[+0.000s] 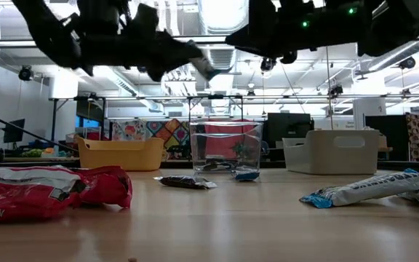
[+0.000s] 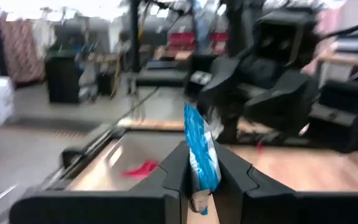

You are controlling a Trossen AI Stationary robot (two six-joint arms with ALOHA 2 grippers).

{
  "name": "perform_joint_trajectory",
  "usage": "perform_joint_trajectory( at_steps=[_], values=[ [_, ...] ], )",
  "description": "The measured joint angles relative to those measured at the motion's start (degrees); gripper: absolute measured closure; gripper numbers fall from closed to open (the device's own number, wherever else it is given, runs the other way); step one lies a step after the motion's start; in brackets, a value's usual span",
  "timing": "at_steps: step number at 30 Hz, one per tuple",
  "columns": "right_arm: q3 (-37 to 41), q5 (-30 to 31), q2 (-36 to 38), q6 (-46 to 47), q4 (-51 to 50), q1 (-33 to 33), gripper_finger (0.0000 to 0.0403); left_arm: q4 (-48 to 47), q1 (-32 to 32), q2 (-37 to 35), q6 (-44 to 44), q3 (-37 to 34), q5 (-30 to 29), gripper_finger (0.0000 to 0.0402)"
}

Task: Sort candy
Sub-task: Put the white chocolate into the yellow bin

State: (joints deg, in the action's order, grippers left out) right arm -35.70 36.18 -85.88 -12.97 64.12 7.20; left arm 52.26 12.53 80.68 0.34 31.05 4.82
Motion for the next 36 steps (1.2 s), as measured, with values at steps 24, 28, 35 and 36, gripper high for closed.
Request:
perform_joint_trajectory(
  at_steps=[24, 28, 35, 36],
  values=[
    [0.00, -0.07, 2.33, 2.48, -5.79, -0.11, 0.0241, -86.75, 14.27, -17.07, -7.27, 16.11, -38.35, 0.0366],
    [0.00, -0.11, 2.33, 4.03, -7.27, -0.11, 0.0239, -86.74, 19.89, -14.42, -6.36, 15.35, -37.27, 0.0366],
    [0.00, -0.11, 2.33, 4.43, -7.54, -0.11, 0.0234, -86.22, 24.88, -9.03, -5.34, 15.23, -35.32, 0.0366],
    [0.00, -0.10, 2.33, 4.42, -7.52, -0.11, 0.0234, -86.13, 24.99, -8.34, -5.33, 15.23, -35.33, 0.0366]
  ],
)
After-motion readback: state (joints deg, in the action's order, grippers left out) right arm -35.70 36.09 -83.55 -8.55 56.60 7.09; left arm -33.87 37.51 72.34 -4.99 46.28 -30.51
